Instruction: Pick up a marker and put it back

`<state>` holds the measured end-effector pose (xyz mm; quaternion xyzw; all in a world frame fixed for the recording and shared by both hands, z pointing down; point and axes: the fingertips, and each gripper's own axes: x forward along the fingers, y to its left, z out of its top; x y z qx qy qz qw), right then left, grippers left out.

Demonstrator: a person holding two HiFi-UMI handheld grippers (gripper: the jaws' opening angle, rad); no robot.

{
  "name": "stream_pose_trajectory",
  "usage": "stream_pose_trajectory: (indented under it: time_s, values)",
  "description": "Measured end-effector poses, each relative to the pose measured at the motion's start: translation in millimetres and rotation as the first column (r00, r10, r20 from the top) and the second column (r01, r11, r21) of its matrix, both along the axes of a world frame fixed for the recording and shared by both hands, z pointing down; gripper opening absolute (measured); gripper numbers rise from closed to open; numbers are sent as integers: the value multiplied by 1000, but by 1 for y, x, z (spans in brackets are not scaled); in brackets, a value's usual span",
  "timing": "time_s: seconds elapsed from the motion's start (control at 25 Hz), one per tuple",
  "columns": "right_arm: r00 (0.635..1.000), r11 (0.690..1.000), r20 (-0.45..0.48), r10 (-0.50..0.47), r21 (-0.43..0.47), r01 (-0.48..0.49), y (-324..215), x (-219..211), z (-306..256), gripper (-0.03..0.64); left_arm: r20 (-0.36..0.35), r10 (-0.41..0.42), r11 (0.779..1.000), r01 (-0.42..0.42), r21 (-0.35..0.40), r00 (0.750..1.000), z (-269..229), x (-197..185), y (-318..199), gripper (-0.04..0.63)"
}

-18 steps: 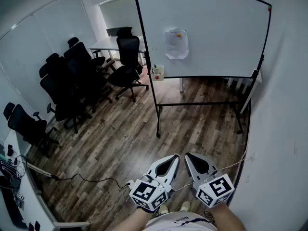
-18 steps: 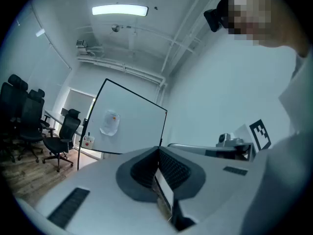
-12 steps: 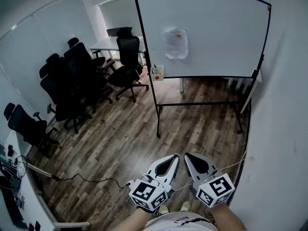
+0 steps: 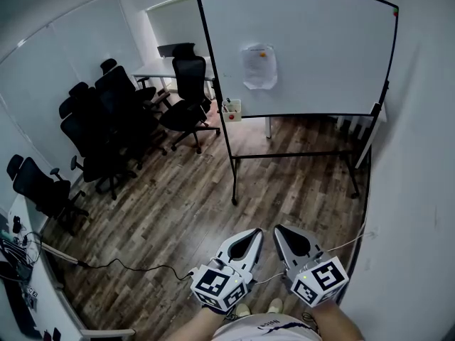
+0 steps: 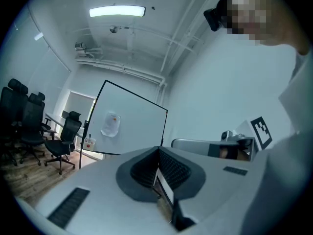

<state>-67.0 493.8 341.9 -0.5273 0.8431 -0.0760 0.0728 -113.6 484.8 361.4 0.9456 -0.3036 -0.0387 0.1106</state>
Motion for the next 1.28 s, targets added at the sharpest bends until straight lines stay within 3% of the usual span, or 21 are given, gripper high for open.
stream_pose_trajectory:
  time_s: [0.84,1.28]
  values:
    - [999,1000,34,17,9,-18,7,80,9,11,34,-15,1000,15,0,999,11,67,8,11]
    - [1000,1000,9,-1,4,1,-38,90,15,11,18,-26,1000,25,1,1000,15,82,-38,11]
